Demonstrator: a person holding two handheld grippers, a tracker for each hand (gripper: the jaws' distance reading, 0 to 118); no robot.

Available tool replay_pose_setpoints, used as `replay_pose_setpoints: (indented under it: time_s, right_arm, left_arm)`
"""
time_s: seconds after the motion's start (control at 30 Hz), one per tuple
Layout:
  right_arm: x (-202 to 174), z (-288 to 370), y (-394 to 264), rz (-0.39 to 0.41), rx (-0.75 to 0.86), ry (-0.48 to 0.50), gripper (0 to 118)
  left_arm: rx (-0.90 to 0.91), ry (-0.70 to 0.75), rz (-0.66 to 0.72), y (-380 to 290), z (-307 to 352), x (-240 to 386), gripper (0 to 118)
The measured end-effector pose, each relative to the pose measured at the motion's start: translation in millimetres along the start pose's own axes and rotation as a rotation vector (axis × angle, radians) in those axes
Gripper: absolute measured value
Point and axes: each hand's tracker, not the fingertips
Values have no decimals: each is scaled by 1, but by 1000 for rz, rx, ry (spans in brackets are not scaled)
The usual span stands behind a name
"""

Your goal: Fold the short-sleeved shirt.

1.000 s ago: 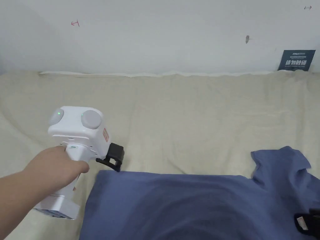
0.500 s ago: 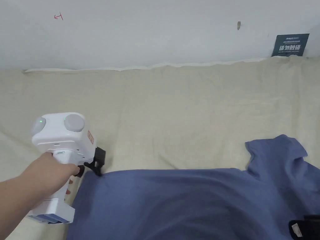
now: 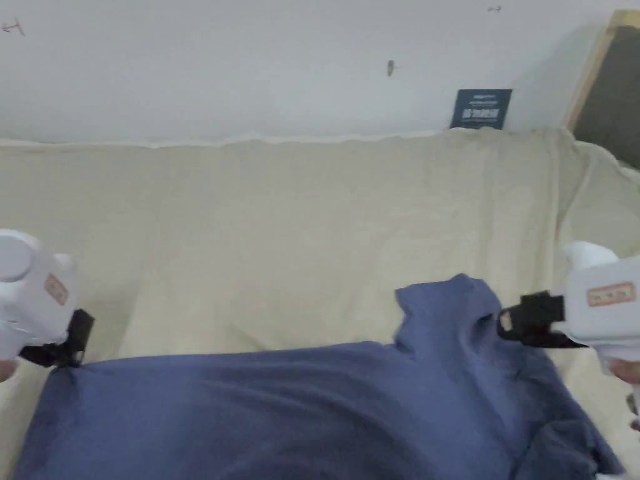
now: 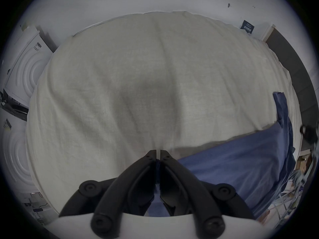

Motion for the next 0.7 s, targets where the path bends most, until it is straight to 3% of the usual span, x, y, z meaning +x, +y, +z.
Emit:
replay_pose_setpoints:
  time_s: [0.07,0.1,0.17,0.2,0.27,0.33,0.47,0.5,0.57,0.63,0.7]
  right_arm:
    - [7,-22,32,-61,-55,-28,0]
    - [12,-37,49,-77,-106,-25,17]
    - [16,-64,65,-85,-198,-80,102]
    - [18,-80,69,-75,-263,-118,115]
    - [21,-99,74,-47,-232,-200,104]
    - [27,-120,77,-41,-251,-264,105]
    - [25,-142,71,-57,-293,-222,104]
    - [22,-143,69,-50,-295,-228,88]
    - [17,-142,67,-33,-278,-243,2]
    - [12,-130,65,31,-251,-305,2]
    - [16,-115,63,2,-233,-242,2]
  left_arm:
    - [7,-8,2,0,5,0,4]
    - [5,-17,-1,0,6,0,4]
    - [0,-33,-6,3,7,-1,4]
    - [-9,-92,8,3,8,-2,4]
    - [-15,-164,40,4,8,-6,4]
    - [-37,-137,9,5,5,-4,4]
    - [-54,-109,-20,3,-5,-3,4]
    - [-58,-106,-19,2,-7,-4,4]
    - [-61,-109,-14,0,-11,-4,4]
    - [-66,-103,-14,-1,-14,-5,4]
    - [-71,-103,-1,-2,-16,-8,4]
